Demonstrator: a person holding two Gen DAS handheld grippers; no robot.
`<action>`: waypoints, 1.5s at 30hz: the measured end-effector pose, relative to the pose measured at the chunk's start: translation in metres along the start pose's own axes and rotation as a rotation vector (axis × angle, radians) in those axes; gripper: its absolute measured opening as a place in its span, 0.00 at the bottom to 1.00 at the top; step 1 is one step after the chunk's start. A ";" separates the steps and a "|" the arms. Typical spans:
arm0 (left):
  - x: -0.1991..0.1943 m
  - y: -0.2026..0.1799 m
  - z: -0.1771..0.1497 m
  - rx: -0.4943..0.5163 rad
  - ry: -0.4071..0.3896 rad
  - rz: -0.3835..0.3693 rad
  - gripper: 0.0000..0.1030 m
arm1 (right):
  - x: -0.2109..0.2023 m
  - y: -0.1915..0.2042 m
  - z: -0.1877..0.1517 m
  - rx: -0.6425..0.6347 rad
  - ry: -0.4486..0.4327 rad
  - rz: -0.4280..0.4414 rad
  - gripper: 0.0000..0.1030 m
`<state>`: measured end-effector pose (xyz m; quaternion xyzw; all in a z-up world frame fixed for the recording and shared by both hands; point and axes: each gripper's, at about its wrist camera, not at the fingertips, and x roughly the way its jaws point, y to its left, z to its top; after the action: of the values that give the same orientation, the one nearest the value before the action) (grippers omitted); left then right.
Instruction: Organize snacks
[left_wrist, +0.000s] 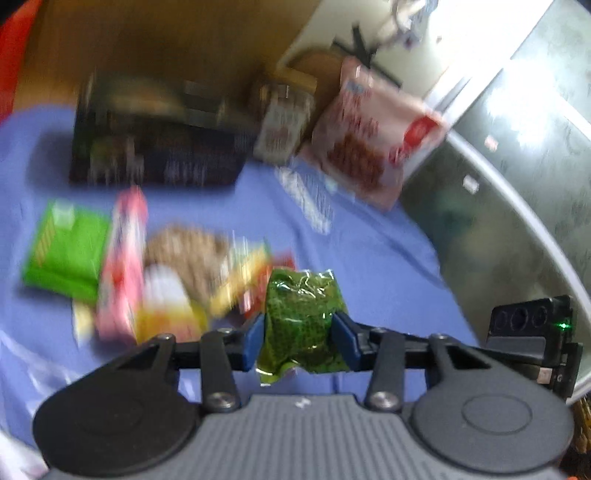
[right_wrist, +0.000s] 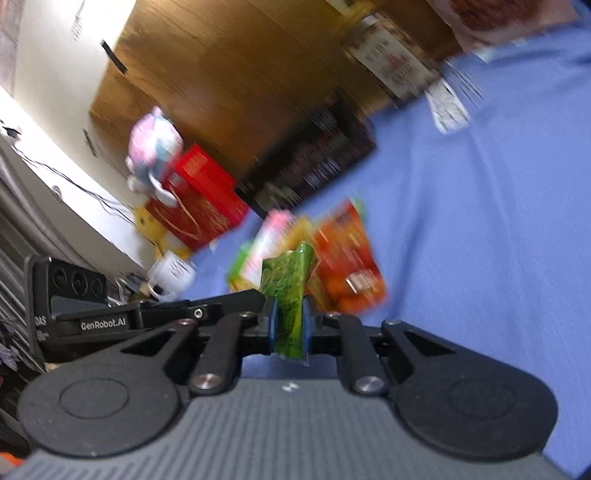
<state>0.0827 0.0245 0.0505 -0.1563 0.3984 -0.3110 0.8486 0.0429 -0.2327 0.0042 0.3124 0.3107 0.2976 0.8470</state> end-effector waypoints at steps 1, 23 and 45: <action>-0.005 0.001 0.012 0.003 -0.025 0.005 0.40 | 0.005 0.005 0.011 -0.013 -0.008 0.008 0.16; -0.013 0.093 0.110 -0.012 -0.228 0.230 0.65 | 0.123 0.012 0.114 -0.189 -0.070 -0.073 0.26; 0.012 0.130 0.074 -0.055 -0.109 0.249 0.32 | 0.191 0.033 0.087 -0.287 0.163 -0.081 0.09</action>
<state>0.1987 0.1163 0.0237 -0.1454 0.3764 -0.1833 0.8964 0.2150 -0.1089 0.0157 0.1504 0.3448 0.3287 0.8663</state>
